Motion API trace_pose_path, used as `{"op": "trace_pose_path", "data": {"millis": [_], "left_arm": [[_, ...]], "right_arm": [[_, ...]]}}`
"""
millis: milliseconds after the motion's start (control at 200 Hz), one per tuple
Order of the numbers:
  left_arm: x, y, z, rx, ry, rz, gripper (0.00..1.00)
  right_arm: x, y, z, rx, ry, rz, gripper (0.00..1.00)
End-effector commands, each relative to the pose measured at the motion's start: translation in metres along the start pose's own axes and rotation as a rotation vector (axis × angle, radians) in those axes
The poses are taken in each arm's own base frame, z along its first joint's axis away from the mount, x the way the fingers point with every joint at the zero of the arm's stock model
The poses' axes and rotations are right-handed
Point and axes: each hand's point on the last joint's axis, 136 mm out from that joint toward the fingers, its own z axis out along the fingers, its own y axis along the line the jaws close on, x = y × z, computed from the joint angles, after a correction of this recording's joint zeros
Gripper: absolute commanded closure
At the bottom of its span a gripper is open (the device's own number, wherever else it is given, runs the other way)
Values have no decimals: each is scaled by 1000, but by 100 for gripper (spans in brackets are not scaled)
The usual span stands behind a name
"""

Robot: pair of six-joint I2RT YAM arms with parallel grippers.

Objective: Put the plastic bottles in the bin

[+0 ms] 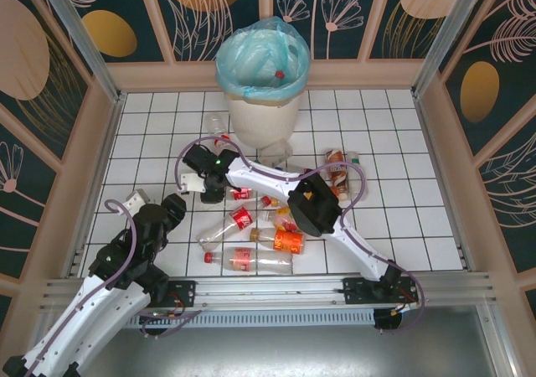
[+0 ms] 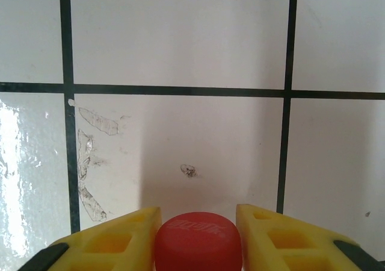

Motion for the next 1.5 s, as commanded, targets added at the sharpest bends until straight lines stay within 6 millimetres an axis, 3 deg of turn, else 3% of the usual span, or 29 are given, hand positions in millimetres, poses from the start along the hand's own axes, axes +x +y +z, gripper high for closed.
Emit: {"op": "trace_pose_path", "data": {"millis": [0, 415, 621, 841, 891, 926, 1081, 1331, 1496], "left_arm": [[-13, -11, -7, 35, -42, -2, 28], [-71, -35, -46, 19, -207, 41, 27], [-92, -54, -61, 35, -253, 70, 28], [-107, -85, -72, 82, -256, 107, 29], [-109, -97, -72, 104, -246, 123, 29], [-110, -106, -72, 119, -233, 139, 29], [-110, -150, -70, 188, -166, 204, 30], [-122, -211, -73, 299, -129, 210, 33], [-121, -252, -72, 417, -83, 181, 35]], "right_arm": [[-18, -21, -41, 74, -50, -9, 67], [-44, -41, -107, 138, -162, 56, 76], [-71, -55, -159, 171, -306, 95, 80], [-100, -70, -240, 230, -519, 161, 88], [-105, -74, -262, 241, -577, 179, 91], [-108, -76, -277, 245, -621, 192, 100], [-114, -88, -353, 245, -873, 264, 100], [-79, -120, -464, 318, -1239, 396, 100], [-47, -144, -522, 401, -1417, 443, 100]]}}
